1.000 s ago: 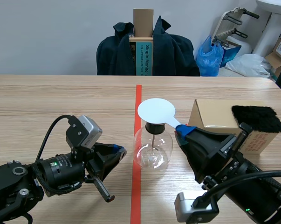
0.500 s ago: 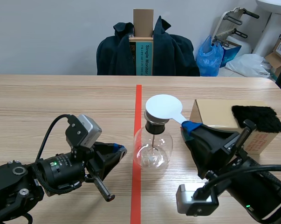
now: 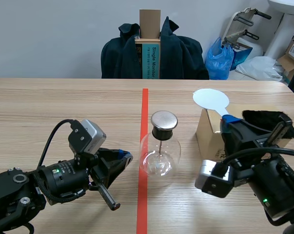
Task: Do the electroscope experiment.
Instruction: 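Move the plate toward and away from the electroscope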
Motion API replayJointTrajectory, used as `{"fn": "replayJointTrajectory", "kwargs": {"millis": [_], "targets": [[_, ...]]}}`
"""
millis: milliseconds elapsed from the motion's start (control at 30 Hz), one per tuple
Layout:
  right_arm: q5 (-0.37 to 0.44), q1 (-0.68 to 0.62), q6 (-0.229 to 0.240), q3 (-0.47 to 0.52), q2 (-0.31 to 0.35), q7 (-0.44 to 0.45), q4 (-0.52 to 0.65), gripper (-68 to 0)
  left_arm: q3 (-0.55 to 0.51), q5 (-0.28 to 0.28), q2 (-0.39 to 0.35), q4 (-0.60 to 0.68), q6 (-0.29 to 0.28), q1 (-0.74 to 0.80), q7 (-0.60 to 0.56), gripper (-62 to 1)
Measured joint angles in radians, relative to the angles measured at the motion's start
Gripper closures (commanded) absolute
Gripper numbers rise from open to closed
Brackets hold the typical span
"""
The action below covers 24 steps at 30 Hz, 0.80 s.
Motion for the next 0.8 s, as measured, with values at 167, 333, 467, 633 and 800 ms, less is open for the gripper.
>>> {"fn": "replayJointTrajectory", "kwargs": {"millis": [167,333,467,633,800], "targets": [[0.0,0.0,0.0,0.0,0.0,-0.045,0.0,-0.7,0.0,0.0,0.0,0.0,0.0,0.0,0.0,-2.6],[0.0,0.0,0.0,0.0,0.0,-0.039,0.0,-0.7,0.0,0.0,0.0,0.0,0.0,0.0,0.0,-2.6],[0.0,0.0,0.0,0.0,0.0,0.025,0.0,-0.7,0.0,0.0,0.0,0.0,0.0,0.0,0.0,-2.6],[0.0,0.0,0.0,0.0,0.0,0.123,0.0,-0.7,0.0,0.0,0.0,0.0,0.0,0.0,0.0,-2.6],[0.0,0.0,0.0,0.0,0.0,0.23,0.0,-0.7,0.0,0.0,0.0,0.0,0.0,0.0,0.0,-2.6]]}}
